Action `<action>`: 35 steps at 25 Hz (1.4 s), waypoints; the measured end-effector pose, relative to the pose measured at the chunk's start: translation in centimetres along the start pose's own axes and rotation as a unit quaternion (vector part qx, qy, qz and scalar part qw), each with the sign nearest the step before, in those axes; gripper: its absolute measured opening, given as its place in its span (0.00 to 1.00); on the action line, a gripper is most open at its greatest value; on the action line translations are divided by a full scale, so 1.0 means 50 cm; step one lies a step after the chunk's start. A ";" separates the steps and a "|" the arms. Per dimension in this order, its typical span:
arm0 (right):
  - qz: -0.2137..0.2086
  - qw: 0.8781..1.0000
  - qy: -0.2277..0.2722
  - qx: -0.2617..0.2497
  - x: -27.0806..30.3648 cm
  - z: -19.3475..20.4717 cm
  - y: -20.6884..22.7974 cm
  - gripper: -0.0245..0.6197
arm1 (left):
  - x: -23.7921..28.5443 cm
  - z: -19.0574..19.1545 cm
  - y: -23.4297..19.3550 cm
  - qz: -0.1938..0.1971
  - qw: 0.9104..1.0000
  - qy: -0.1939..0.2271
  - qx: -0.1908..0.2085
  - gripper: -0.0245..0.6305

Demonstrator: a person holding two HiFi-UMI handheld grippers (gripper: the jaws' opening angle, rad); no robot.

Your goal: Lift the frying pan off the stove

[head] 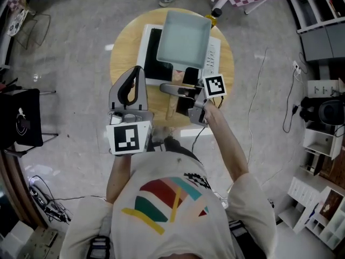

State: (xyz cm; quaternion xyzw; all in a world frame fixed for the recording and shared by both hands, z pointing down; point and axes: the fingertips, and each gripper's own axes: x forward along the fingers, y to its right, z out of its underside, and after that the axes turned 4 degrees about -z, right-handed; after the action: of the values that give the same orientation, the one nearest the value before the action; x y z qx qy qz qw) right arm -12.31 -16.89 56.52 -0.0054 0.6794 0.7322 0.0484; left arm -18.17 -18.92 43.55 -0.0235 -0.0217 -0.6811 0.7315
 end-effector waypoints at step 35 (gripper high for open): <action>-0.029 0.948 -0.029 -0.317 -0.031 0.078 -0.463 0.07 | -0.011 -0.203 0.064 0.026 0.994 0.105 0.010 0.05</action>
State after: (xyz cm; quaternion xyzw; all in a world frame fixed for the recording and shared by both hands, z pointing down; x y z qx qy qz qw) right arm -8.74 -11.41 33.93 -0.0186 0.4100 0.9080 0.0849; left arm -15.01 -18.80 33.37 0.0547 0.0487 -0.6604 0.7473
